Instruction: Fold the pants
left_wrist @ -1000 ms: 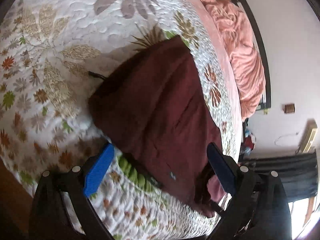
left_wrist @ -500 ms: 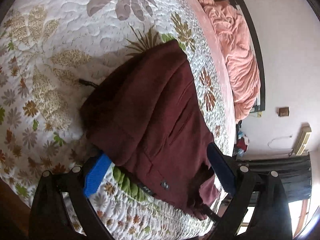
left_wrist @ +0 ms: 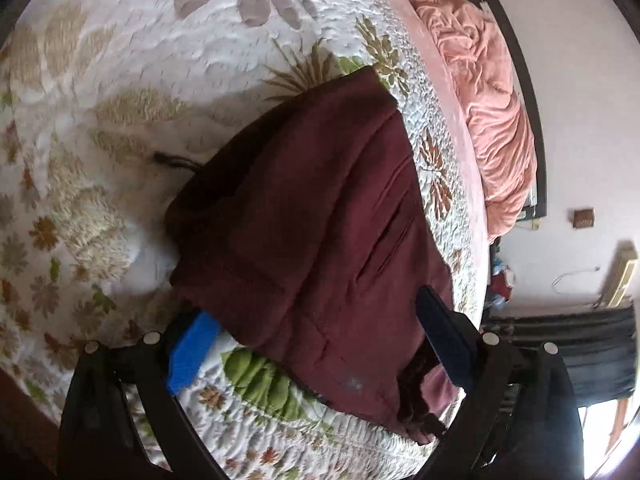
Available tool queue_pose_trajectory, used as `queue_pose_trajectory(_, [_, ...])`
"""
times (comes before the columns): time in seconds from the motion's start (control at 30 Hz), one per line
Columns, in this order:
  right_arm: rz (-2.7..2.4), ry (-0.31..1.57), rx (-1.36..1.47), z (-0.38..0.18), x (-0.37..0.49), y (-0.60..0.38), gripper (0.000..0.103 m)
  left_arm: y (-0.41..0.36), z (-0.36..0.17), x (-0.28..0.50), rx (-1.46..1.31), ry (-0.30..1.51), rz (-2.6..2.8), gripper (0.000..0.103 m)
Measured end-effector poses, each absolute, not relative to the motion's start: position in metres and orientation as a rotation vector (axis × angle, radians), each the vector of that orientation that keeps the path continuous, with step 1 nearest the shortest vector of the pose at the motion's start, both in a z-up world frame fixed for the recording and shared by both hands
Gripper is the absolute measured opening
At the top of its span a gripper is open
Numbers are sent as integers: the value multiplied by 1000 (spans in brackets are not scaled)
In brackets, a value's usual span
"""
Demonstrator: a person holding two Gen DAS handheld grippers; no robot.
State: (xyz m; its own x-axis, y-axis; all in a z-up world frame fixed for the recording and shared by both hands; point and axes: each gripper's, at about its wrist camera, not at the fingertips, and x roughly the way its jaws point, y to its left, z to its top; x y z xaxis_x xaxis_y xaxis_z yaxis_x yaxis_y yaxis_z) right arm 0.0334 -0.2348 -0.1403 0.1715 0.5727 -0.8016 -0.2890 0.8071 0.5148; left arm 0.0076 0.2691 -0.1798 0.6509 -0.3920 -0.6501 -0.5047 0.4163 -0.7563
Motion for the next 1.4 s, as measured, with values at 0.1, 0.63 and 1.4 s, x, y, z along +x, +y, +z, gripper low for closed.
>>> queue_pose_trajectory(0.1, [631,1256,279,-141,34,-236,55,276,-180,8,-1291,789,4,93])
queue_pose_trajectory(0.63, [653,1238,265,-140,31,-232,62,277,-189,10,-1213,858,126,31])
queue_pose_trajectory(1.4, [659,1238,280,-141,30,-233,62,270,-189,5,-1212,824,156,25])
